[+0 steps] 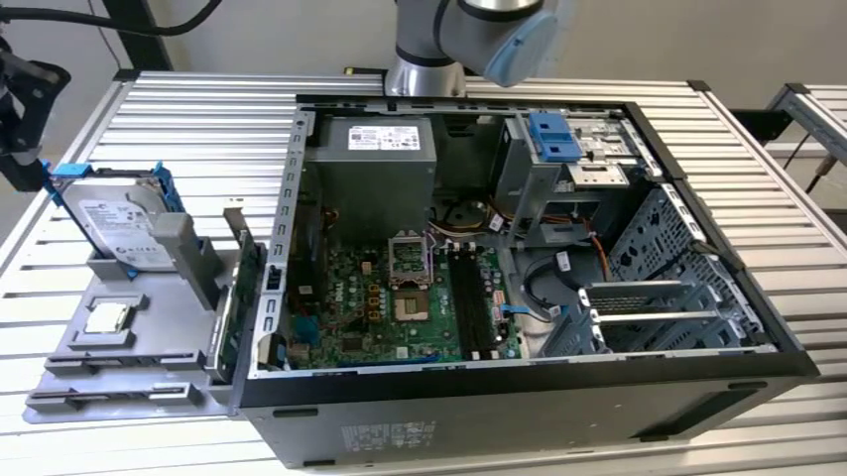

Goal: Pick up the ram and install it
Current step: 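Reach for the ram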

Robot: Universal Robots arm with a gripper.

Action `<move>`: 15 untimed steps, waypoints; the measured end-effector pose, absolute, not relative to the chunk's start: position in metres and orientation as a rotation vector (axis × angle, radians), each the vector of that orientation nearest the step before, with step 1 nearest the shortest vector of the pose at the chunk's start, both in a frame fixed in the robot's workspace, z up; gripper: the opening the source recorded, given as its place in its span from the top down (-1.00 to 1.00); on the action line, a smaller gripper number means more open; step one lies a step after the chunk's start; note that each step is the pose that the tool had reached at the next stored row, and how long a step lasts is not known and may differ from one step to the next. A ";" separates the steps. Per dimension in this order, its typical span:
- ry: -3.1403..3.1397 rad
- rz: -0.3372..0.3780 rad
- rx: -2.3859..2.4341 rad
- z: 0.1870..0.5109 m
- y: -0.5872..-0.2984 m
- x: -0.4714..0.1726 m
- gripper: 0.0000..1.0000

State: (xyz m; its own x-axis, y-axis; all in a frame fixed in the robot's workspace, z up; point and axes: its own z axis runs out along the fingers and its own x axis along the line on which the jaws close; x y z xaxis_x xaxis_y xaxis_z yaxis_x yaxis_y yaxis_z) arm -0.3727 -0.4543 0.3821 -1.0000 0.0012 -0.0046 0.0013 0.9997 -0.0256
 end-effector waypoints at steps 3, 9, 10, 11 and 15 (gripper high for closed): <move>3.137 -0.040 0.002 0.382 -0.468 -0.374 1.00; 3.137 -0.040 0.002 0.381 -0.495 -0.377 1.00; 3.137 -0.040 0.002 0.381 -0.499 -0.377 1.00; 3.137 -0.040 0.002 0.381 -0.501 -0.378 1.00; 3.137 -0.040 0.002 0.380 -0.502 -0.380 1.00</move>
